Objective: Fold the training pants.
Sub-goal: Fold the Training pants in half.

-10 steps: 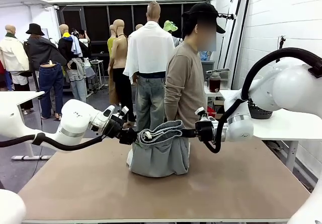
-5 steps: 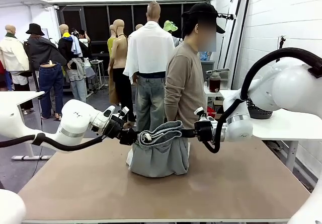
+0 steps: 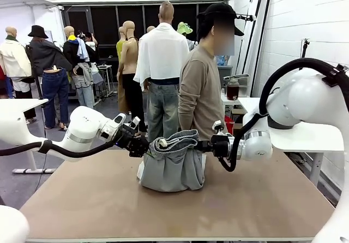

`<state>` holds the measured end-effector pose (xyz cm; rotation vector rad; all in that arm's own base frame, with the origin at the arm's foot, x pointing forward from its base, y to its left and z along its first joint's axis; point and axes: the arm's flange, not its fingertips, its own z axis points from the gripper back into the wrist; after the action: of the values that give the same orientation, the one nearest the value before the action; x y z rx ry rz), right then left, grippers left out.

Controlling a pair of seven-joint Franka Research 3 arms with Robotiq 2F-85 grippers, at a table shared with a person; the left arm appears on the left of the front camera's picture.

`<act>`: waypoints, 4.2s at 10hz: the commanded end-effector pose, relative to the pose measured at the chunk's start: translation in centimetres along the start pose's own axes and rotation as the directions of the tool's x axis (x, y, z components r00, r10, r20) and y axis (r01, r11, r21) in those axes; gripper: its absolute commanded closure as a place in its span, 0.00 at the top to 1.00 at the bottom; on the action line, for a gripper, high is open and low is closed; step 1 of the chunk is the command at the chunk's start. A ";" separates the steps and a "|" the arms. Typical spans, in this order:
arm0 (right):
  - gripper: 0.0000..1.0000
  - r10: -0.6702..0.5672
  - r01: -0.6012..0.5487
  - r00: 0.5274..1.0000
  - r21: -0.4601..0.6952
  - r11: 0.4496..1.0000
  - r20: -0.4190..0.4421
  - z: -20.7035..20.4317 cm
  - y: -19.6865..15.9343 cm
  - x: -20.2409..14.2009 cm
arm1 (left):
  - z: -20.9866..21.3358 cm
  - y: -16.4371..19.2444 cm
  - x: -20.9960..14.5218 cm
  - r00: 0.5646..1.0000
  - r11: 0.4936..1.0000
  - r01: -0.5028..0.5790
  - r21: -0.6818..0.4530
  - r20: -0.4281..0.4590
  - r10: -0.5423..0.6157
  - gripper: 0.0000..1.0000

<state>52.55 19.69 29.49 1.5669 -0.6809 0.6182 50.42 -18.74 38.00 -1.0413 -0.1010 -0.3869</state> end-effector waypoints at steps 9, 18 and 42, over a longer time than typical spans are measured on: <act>0.00 -0.231 0.231 0.973 -0.014 0.973 0.018 0.3 -1.7 -1.7 | -0.8 3.0 0.7 0.975 0.978 -0.206 -0.029 -0.089 0.202 0.00; 0.00 -0.399 0.429 0.889 -0.101 0.898 0.226 1.0 -5.5 1.0 | -0.9 5.6 7.4 0.778 0.787 -0.614 -0.050 -0.201 0.595 0.00; 0.40 -0.511 0.560 0.826 -0.456 0.692 0.240 3.4 -8.9 1.7 | -2.1 14.2 9.5 0.518 0.520 -0.851 0.071 -0.046 0.854 0.28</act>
<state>58.64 18.32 24.05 1.2600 -0.3566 -0.0399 62.60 -17.39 28.10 -0.9738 0.4792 0.4893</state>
